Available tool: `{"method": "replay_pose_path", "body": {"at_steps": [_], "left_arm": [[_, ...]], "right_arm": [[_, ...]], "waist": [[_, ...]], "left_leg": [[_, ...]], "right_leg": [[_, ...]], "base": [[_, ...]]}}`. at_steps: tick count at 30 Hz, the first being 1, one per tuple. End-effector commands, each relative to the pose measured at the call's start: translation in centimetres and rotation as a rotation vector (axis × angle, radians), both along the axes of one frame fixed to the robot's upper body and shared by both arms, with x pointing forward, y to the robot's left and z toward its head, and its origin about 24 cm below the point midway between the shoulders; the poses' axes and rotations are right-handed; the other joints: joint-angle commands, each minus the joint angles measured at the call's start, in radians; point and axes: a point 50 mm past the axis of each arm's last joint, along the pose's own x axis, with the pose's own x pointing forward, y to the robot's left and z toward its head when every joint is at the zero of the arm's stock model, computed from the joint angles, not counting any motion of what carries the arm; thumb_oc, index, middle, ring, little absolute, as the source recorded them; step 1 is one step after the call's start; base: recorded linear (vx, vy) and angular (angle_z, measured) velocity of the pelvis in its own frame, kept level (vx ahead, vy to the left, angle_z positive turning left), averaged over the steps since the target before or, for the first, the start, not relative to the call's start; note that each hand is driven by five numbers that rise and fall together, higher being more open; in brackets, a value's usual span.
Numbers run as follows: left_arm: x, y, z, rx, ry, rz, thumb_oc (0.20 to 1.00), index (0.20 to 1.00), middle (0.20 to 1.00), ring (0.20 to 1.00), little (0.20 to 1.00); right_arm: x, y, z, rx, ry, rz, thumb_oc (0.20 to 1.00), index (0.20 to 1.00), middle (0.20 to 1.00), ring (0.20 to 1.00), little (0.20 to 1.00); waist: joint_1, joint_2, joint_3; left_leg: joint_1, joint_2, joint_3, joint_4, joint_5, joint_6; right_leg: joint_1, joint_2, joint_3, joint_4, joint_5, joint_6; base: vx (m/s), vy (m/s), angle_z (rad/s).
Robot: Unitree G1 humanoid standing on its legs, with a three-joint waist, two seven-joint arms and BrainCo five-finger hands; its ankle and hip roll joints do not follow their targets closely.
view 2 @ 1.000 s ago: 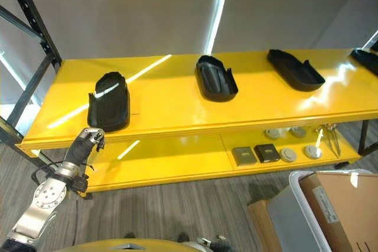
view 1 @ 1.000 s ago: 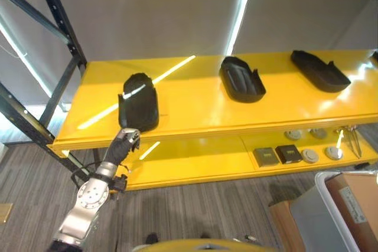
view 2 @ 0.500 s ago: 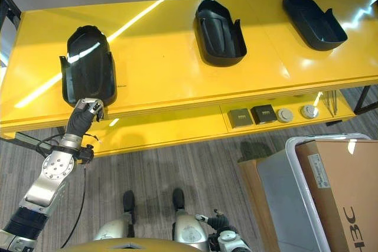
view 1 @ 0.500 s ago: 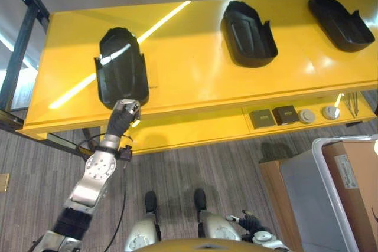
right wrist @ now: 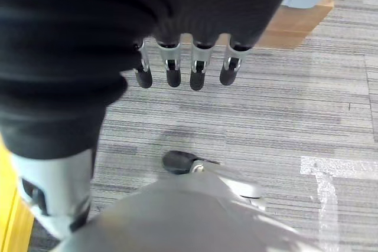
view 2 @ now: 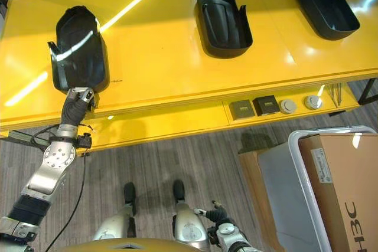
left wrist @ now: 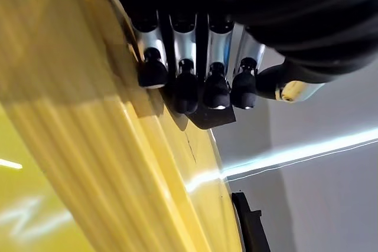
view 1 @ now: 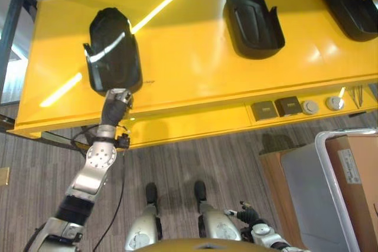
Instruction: Move parts from the plastic box to the shelf.
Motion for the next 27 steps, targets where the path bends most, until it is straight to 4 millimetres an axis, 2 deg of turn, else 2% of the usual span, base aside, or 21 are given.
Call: {"method": "replay_pose_path", "body": {"at_steps": [1, 5, 9, 12, 15, 21, 24, 25, 27], "left_arm": [[1.1, 1.6, 3.4, 0.037, -0.173, 0.087, 0.200, 0.200, 0.200, 0.200, 0.200], [1.5, 1.9, 4.1, 0.049, -0.203, 0.118, 0.200, 0.200, 0.200, 0.200, 0.200], [1.1, 1.9, 3.8, 0.050, -0.192, 0.112, 0.200, 0.200, 0.200, 0.200, 0.200], [0.3, 2.1, 2.5, 0.043, -0.143, 0.090, 0.200, 0.200, 0.200, 0.200, 0.200], [-1.3, 2.8, 0.2, 0.012, -0.051, 0.077, 0.200, 0.200, 0.200, 0.200, 0.200], [-4.0, 3.8, -1.6, 0.013, -0.012, 0.105, 0.200, 0.200, 0.200, 0.200, 0.200], [-5.6, 4.2, -4.1, 0.053, 0.091, 0.144, 0.200, 0.200, 0.200, 0.200, 0.200], [-6.1, 4.1, -6.5, 0.085, 0.185, 0.163, 0.200, 0.200, 0.200, 0.200, 0.200], [-6.2, 4.0, -7.2, 0.115, 0.213, 0.157, 0.200, 0.200, 0.200, 0.200, 0.200]], "right_arm": [[-0.3, 1.8, -0.4, 0.017, 0.002, 0.030, 1.000, 1.000, 1.000, 1.000, 1.000], [-0.4, 1.8, -0.4, 0.022, 0.003, 0.024, 1.000, 1.000, 1.000, 1.000, 1.000], [-0.9, 1.7, -0.6, 0.023, 0.014, 0.013, 1.000, 1.000, 1.000, 1.000, 1.000], [-1.4, 1.5, -0.7, 0.024, 0.033, 0.002, 1.000, 1.000, 1.000, 1.000, 1.000], [-1.2, 2.1, -0.8, 0.042, 0.031, -0.010, 1.000, 1.000, 1.000, 1.000, 1.000], [-1.0, 3.3, -0.8, 0.067, 0.012, -0.027, 1.000, 1.000, 1.000, 1.000, 1.000], [-2.0, 3.2, -1.1, 0.059, 0.036, -0.061, 1.000, 1.000, 1.000, 1.000, 1.000], [-3.0, 2.7, -1.4, 0.028, 0.069, -0.061, 1.000, 1.000, 1.000, 1.000, 1.000], [-3.4, 2.5, -1.4, 0.019, 0.077, -0.074, 1.000, 1.000, 1.000, 1.000, 1.000]], "waist": [[-0.013, -0.035, -0.019], [-0.020, -0.039, -0.022], [-0.019, -0.041, -0.030], [-0.014, -0.040, -0.044], [-0.002, -0.042, -0.071], [0.022, -0.051, -0.098], [0.050, -0.056, -0.111], [0.070, -0.063, -0.112], [0.078, -0.065, -0.111]], "left_leg": [[-0.007, 0.072, -0.098, -0.001, -0.046, -0.037], [-0.005, 0.075, -0.091, -0.001, -0.047, -0.039], [0.012, 0.079, -0.088, -0.002, -0.052, -0.040], [0.041, 0.079, -0.084, -0.002, -0.059, -0.041], [0.082, 0.079, -0.080, 0.002, -0.069, -0.040], [0.138, 0.080, -0.078, 0.010, -0.084, -0.042], [0.154, 0.078, -0.098, 0.026, -0.095, -0.041], [0.156, 0.075, -0.119, 0.041, -0.098, -0.040], [0.159, 0.073, -0.128, 0.046, -0.102, -0.038]], "right_leg": [[-0.004, -0.085, 0.019, 0.024, -0.061, 0.071], [-0.005, -0.083, 0.026, 0.020, -0.060, 0.071], [0.007, -0.080, 0.031, 0.018, -0.065, 0.070], [0.038, -0.080, 0.027, 0.019, -0.075, 0.067], [0.074, -0.077, 0.026, 0.034, -0.094, 0.063], [0.131, -0.080, 0.017, 0.052, -0.122, 0.054], [0.165, -0.083, -0.004, 0.063, -0.139, 0.051], [0.181, -0.089, -0.020, 0.075, -0.143, 0.052], [0.193, -0.093, -0.032, 0.078, -0.147, 0.054]], "base": [[0.00, 0.000, 0.00], [0.00, 0.000, -0.01], [0.00, -0.008, -0.08], [0.01, -0.020, -0.10], [0.01, -0.030, -0.01], [0.00, -0.039, 0.01], [0.00, -0.015, 0.07], [-0.01, -0.006, 0.24], [-0.02, -0.004, 0.45]]}}
